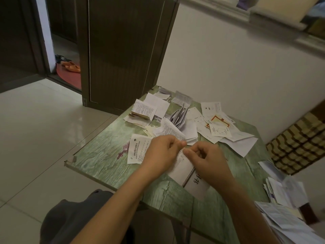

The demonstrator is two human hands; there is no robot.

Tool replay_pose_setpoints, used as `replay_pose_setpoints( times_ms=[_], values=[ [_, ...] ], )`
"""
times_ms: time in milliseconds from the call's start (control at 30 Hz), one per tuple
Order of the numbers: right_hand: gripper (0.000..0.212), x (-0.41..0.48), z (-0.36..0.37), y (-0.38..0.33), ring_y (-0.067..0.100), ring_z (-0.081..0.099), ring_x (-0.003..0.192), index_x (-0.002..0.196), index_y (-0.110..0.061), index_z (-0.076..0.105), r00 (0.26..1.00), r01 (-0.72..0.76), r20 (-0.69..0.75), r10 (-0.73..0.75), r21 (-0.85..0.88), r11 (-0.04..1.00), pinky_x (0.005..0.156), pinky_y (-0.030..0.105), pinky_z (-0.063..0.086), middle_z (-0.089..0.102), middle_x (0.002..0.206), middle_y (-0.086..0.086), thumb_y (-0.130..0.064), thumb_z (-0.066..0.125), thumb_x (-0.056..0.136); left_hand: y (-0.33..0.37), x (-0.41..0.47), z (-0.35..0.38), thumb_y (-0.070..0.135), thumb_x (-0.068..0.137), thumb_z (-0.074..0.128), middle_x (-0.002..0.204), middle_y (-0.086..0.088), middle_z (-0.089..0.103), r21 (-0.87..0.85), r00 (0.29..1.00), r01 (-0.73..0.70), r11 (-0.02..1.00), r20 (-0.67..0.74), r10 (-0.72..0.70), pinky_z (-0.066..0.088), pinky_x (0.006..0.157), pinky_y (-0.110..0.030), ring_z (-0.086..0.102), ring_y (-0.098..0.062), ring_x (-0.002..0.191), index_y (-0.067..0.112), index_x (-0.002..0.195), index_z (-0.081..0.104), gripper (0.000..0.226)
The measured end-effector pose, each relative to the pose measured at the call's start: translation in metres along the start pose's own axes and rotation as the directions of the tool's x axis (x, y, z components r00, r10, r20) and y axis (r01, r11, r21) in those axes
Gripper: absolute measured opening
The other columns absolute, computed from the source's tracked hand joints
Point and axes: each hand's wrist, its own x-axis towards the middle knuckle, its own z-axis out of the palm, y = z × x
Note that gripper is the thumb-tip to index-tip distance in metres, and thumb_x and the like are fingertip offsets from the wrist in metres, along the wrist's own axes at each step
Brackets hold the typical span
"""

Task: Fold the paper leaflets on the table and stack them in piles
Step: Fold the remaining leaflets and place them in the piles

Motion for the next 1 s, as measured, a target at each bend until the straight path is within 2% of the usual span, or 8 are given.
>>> replay_pose_setpoints(
  times_ms=[133, 300, 433, 600, 700, 867, 933, 1000],
  values=[
    [0.026, -0.012, -0.009, 0.005, 0.015, 0.063, 0.053, 0.064, -0.005, 0.058, 0.998, -0.056, -0.011, 0.057, 0.063, 0.996, 0.050, 0.027, 0.051, 0.064, 0.059, 0.008, -0.019, 0.062, 0.086, 0.002, 0.001, -0.004, 0.033, 0.092, 0.055, 0.054, 0.005, 0.046, 0.033, 0.996, -0.039, 0.999, -0.078, 0.041, 0.037, 0.056, -0.028, 0.039, -0.009, 0.051, 0.016, 0.058, 0.047, 0.038],
    [0.020, -0.035, -0.030, 0.005, 0.006, 0.059, 0.052, 0.065, -0.011, 0.059, 0.985, -0.117, -0.123, 0.120, 0.038, 0.992, 0.050, 0.016, 0.047, 0.062, 0.058, 0.002, -0.016, 0.065, 0.083, 0.003, 0.002, -0.014, 0.030, 0.093, 0.052, 0.055, 0.003, 0.046, 0.011, 0.975, -0.048, 0.999, -0.218, 0.049, 0.038, 0.052, -0.019, 0.039, -0.010, 0.051, 0.015, 0.060, 0.048, 0.037],
    [0.013, -0.054, -0.036, 0.001, 0.012, 0.058, 0.059, 0.072, -0.011, 0.059, 0.927, -0.140, -0.329, 0.179, 0.139, 0.980, 0.054, 0.018, 0.047, 0.062, 0.064, 0.005, -0.016, 0.062, 0.084, -0.005, 0.012, -0.038, 0.032, 0.094, 0.051, 0.074, -0.021, 0.064, -0.144, 0.953, -0.004, 0.990, -0.301, -0.039, 0.045, 0.055, -0.031, 0.059, -0.035, 0.065, -0.003, 0.073, 0.058, 0.042],
    [0.048, -0.036, -0.010, -0.007, 0.018, 0.068, 0.086, 0.113, -0.018, 0.050, 0.895, -0.407, 0.088, 0.438, 0.566, 0.717, 0.068, 0.029, 0.057, 0.068, 0.099, 0.005, -0.043, 0.059, 0.073, -0.005, -0.004, -0.012, 0.032, 0.094, 0.052, 0.074, -0.012, 0.068, -0.237, 0.947, 0.075, 0.969, -0.286, -0.144, 0.044, 0.055, -0.029, 0.066, -0.031, 0.071, 0.006, 0.070, 0.060, 0.036],
    [0.032, -0.032, -0.007, -0.007, 0.021, 0.070, 0.079, 0.112, -0.011, 0.056, 0.856, -0.458, 0.111, 0.505, 0.615, 0.641, 0.059, 0.028, 0.057, 0.071, 0.093, 0.009, -0.025, 0.062, 0.084, -0.005, -0.011, -0.009, 0.029, 0.093, 0.055, 0.072, -0.016, 0.066, -0.220, 0.942, 0.079, 0.972, -0.303, -0.145, 0.043, 0.052, -0.027, 0.063, -0.032, 0.069, -0.001, 0.071, 0.060, 0.037],
    [0.023, -0.042, -0.002, 0.019, 0.012, 0.062, 0.074, 0.110, -0.015, 0.052, 0.858, -0.459, -0.059, 0.510, 0.358, 0.814, 0.047, 0.015, 0.045, 0.066, 0.085, 0.004, -0.002, 0.050, 0.091, -0.014, -0.037, 0.003, 0.022, 0.092, 0.056, 0.087, 0.001, 0.062, 0.198, 0.977, 0.061, 0.978, -0.211, -0.018, 0.044, 0.068, -0.018, 0.057, -0.012, 0.078, 0.012, 0.096, 0.062, 0.012],
    [0.021, -0.053, 0.006, 0.034, 0.004, 0.059, 0.071, 0.108, -0.019, 0.049, 0.870, -0.456, -0.108, 0.481, 0.193, 0.869, 0.048, 0.010, 0.040, 0.062, 0.082, -0.001, -0.006, 0.052, 0.092, -0.021, -0.053, 0.018, 0.013, 0.074, 0.074, 0.109, -0.005, 0.062, 0.520, 0.988, -0.047, 0.853, -0.099, 0.115, 0.047, 0.084, -0.030, 0.058, -0.021, 0.101, 0.012, 0.111, 0.062, 0.039],
    [0.022, -0.066, 0.018, 0.042, 0.005, 0.058, 0.073, 0.109, -0.022, 0.050, 0.894, -0.419, -0.170, 0.415, 0.018, 0.908, 0.052, 0.013, 0.044, 0.060, 0.085, -0.002, -0.009, 0.052, 0.092, -0.036, -0.065, 0.035, 0.014, 0.043, 0.088, 0.105, -0.011, 0.067, 0.709, 0.975, -0.191, 0.679, 0.059, 0.212, 0.054, 0.077, -0.037, 0.065, -0.030, 0.096, 0.010, 0.094, 0.071, 0.055]
  ],
)
